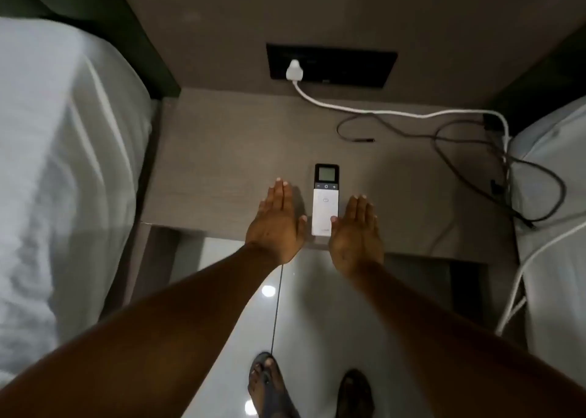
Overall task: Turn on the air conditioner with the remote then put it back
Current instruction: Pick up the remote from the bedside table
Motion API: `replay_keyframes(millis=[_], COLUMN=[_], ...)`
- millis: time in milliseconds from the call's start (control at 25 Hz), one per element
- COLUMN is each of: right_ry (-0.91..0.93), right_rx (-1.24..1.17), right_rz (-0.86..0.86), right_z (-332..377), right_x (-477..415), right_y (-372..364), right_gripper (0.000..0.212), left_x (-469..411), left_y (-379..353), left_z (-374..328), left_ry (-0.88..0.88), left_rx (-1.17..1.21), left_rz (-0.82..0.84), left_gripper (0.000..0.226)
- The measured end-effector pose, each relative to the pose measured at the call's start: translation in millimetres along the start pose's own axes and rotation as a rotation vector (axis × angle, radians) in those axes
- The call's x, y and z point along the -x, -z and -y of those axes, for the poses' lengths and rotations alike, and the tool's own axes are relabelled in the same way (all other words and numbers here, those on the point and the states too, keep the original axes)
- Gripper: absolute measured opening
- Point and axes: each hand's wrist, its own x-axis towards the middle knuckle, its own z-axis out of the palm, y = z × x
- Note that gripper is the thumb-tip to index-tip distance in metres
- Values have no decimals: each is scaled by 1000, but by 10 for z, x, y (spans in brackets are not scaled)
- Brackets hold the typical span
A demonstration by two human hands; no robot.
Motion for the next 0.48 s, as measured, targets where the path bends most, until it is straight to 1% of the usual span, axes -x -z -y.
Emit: replay_keyframes(millis=[40,80,120,200,240,320,360,480], right_ry=[-38,-78,-119,-165,-191,-264,-302,-365], right_rx=[-66,-143,-223,-343,-399,-500,-523,-550], right_rz=[-18,-32,-47,-64,-58,-48,-39,34], right_z=[23,52,77,149,181,239,258,257], right_x=[-72,-130,-216,-385,-422,-541,-603,-694], right_y=[-47,-61,-98,-133,-141,-114,-110,-91], right_gripper=[61,59,53,39,35,34,36,41], left_x=[-85,-167,-260,-434,-475,-568,-598,-608], left_y=[-55,-79,-133,-178,-197,-200,-196,-177], left_z=[-33,-52,-75,-150,-190,-261,-306,-405], left_ry=[58,119,165,269,330,442,489,603], left_rx=[73,148,196,356,460,652,710,799], left_rz=[2,0,-9,-44,-45,-60,-62,-39], left_gripper=[72,66,52,17,11,17,19,21])
